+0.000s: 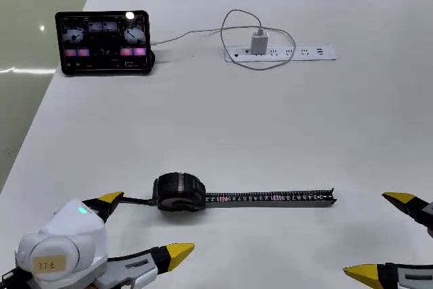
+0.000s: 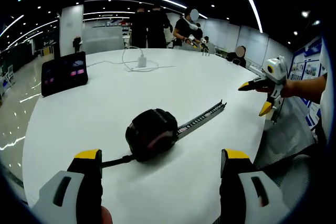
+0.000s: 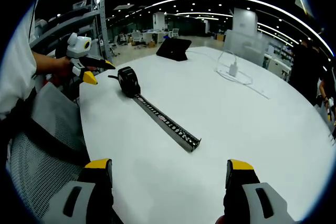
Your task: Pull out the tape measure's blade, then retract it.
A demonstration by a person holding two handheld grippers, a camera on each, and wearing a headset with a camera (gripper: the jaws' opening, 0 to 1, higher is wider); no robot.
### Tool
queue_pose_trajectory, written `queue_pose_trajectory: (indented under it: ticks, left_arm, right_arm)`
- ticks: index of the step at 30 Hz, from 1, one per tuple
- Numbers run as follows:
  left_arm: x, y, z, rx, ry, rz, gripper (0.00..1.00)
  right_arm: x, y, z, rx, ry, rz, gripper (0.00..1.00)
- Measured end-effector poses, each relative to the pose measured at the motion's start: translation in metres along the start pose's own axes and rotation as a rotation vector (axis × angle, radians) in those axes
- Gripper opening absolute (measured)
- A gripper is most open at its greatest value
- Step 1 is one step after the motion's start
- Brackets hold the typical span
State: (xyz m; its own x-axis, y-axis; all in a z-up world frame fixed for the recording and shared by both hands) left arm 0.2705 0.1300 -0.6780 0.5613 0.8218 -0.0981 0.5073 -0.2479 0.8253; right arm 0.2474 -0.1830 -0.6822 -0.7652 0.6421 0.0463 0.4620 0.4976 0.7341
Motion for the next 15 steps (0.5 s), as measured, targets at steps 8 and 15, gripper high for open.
queue_pose_trajectory:
  ticks: [8,15]
  left_arm:
    - [-0.003,0.002,0.012,-0.007,0.009,-0.013,0.91]
    - [-0.008,0.002,0.019,-0.017,0.002,-0.044,0.9]
  right_arm:
    - [-0.004,0.003,0.002,0.003,0.0,-0.01,0.88]
    - [-0.009,0.002,0.004,0.011,0.008,-0.019,0.88]
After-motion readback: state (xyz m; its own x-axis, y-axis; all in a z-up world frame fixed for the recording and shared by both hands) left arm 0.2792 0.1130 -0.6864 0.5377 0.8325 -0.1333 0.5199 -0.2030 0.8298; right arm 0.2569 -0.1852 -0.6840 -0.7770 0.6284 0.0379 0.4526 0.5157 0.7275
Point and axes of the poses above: the centre of the closed fingertips' face, and the gripper's own axes: z roughly forward along the fingers, x roughly to its left, y roughly out of its top, the point moved 1 cm from there along -z, roughly backward along the fingers, and after that the axes turned 2 degrees about z, right-handed, at the moved point
